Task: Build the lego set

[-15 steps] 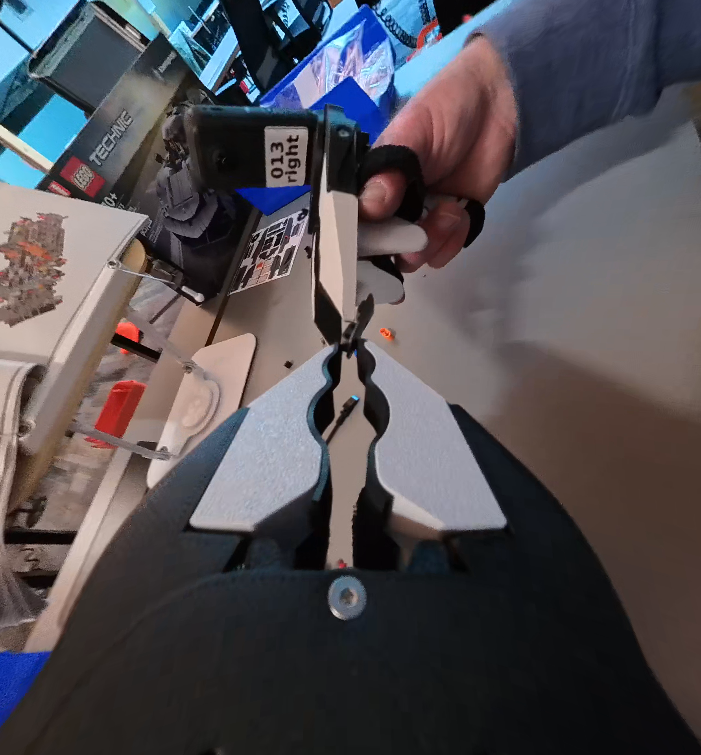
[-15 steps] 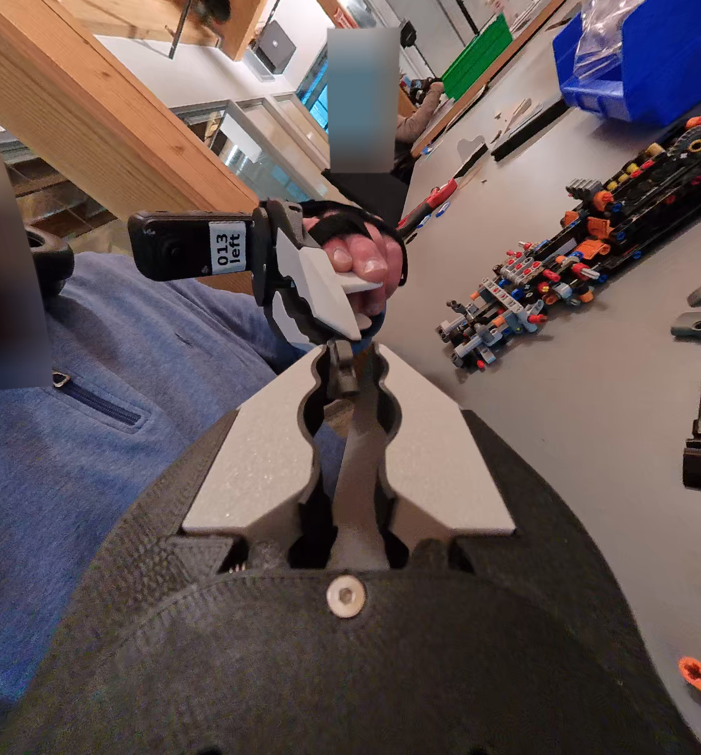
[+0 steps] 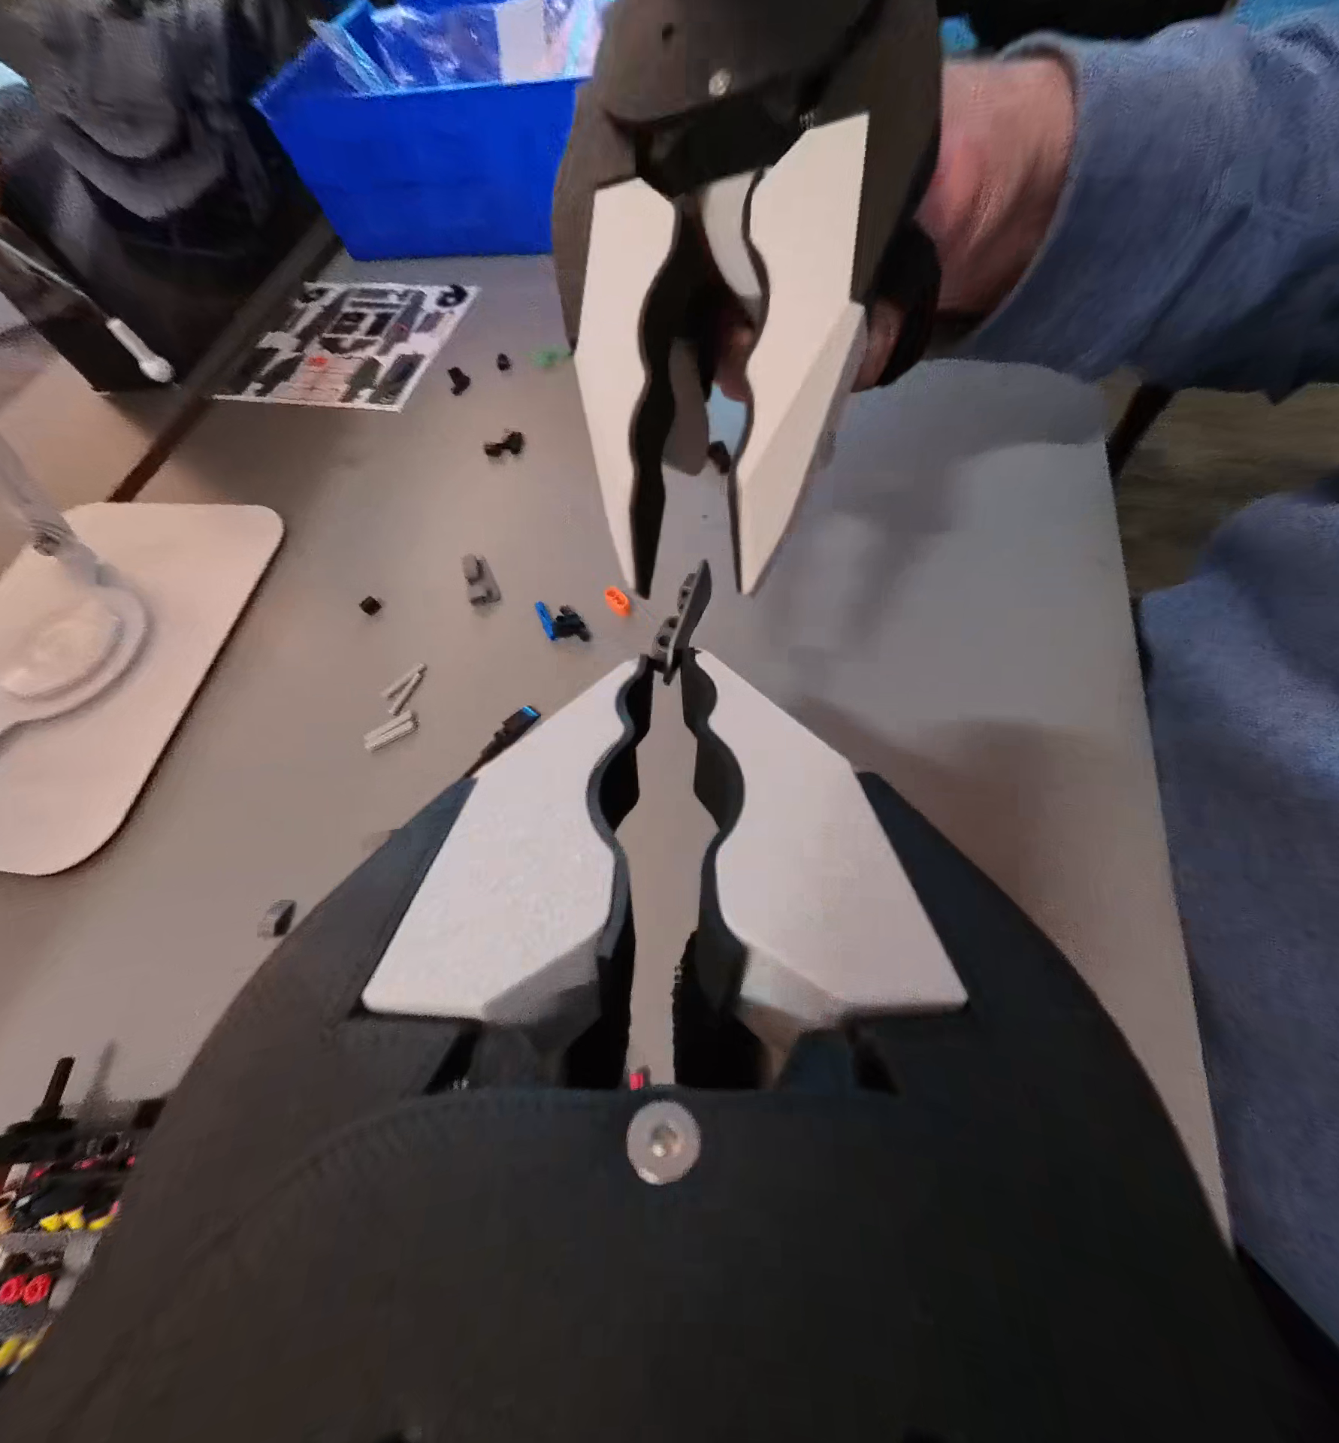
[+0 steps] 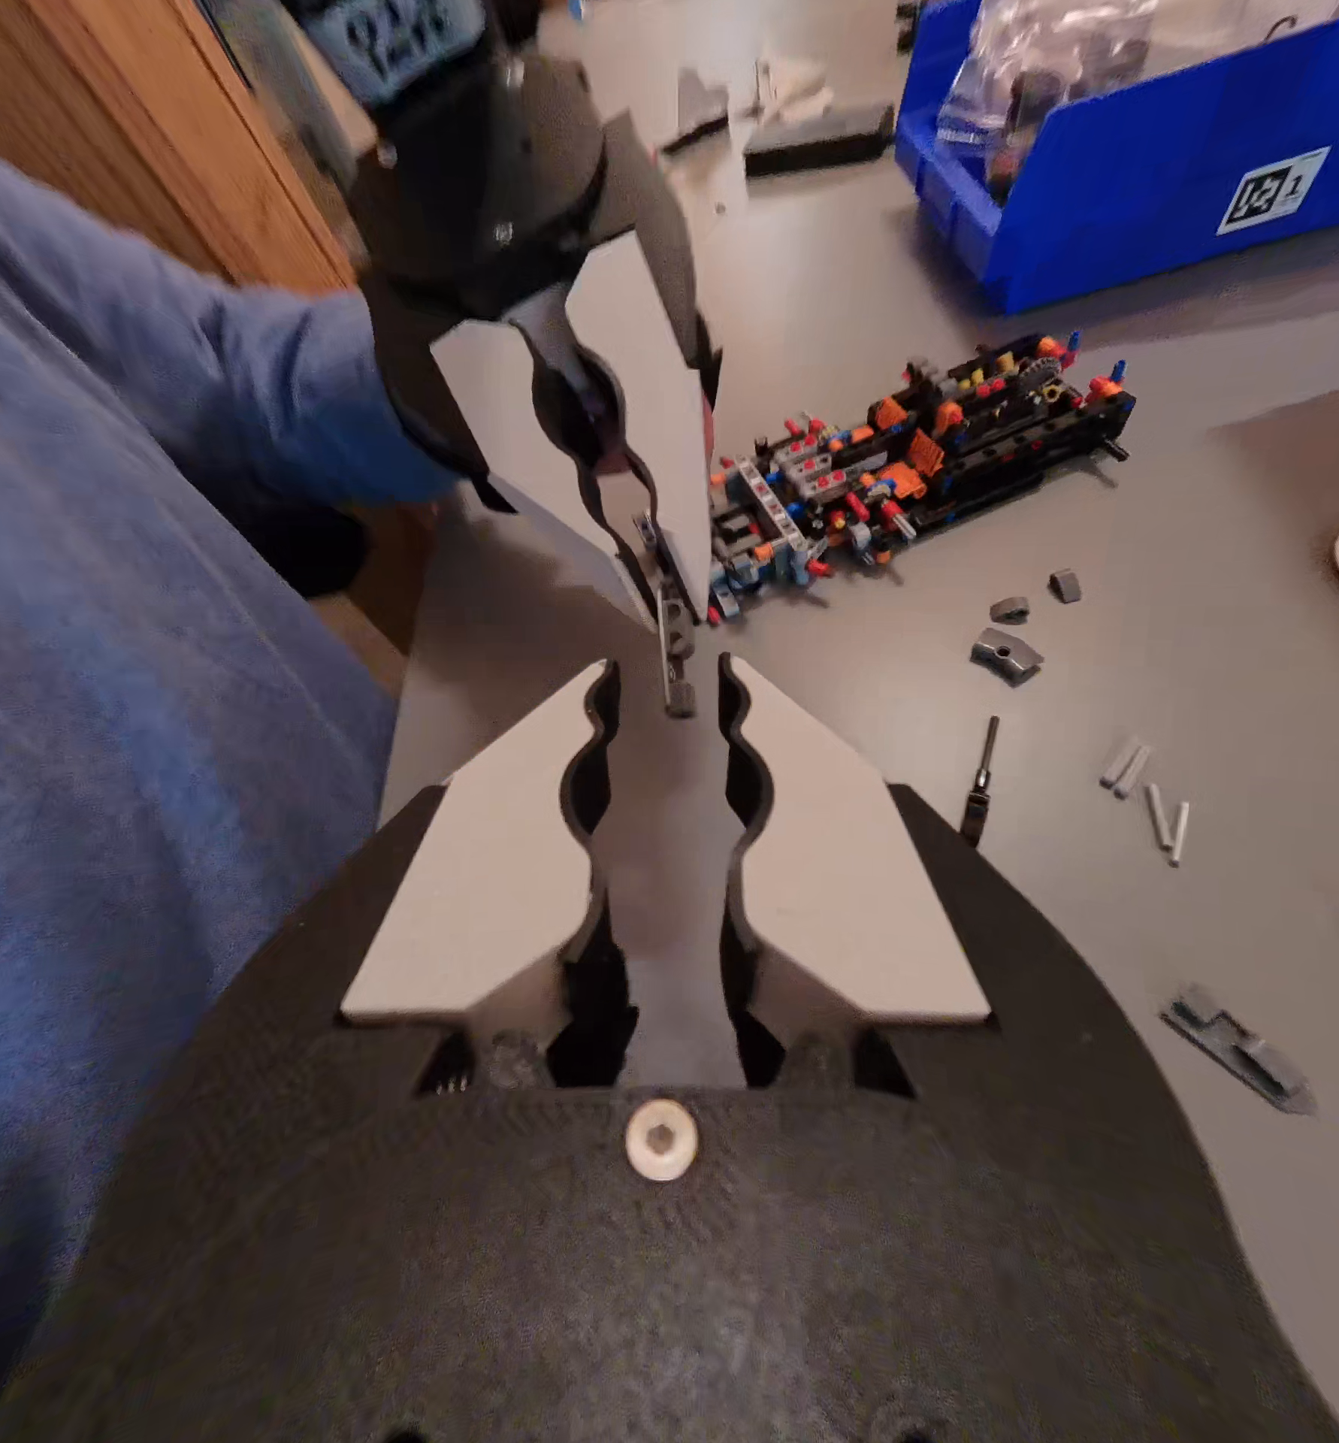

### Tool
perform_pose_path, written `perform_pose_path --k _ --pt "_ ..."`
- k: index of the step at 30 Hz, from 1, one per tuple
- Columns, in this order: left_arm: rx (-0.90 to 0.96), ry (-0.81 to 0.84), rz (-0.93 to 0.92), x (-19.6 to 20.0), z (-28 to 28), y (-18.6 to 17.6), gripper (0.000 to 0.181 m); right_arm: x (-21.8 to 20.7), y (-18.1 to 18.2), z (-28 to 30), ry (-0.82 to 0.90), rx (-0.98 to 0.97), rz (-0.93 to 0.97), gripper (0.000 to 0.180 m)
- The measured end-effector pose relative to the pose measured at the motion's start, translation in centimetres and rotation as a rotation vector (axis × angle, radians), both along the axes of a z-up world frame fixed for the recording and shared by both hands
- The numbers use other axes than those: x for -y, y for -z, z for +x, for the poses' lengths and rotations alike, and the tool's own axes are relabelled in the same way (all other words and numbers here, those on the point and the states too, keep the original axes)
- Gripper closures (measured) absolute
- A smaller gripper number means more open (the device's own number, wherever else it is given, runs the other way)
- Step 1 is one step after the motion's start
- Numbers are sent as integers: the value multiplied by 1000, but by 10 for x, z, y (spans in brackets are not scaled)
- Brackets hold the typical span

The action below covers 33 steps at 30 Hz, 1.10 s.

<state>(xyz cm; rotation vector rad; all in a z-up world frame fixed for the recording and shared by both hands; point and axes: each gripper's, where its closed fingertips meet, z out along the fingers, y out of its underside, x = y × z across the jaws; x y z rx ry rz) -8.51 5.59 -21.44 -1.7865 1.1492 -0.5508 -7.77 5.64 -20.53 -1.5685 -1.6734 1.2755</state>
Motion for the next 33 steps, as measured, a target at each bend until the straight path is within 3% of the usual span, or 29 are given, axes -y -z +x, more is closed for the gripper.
perform_pose_path --k 3,6,17,19,24,28,33 --pt "-28 34 -29 2 4 2 176 0 16 -2 3 123 144 167" --pt "-4 66 -68 3 7 0 176 6 20 -2 -25 156 166 176" --pt "187 127 -284 -1 27 -8 177 2 8 15 127 26 -131 175" --pt "173 126 -347 3 30 3 181 -6 15 26 194 63 -114 157" --pt "44 114 -491 8 34 45 181 -10 48 56 244 191 19 166" --pt "-52 94 -570 2 38 76 181 -10 74 68 261 256 20 173" --pt "-138 79 -660 6 44 100 181 -1 81 70 235 250 32 171"
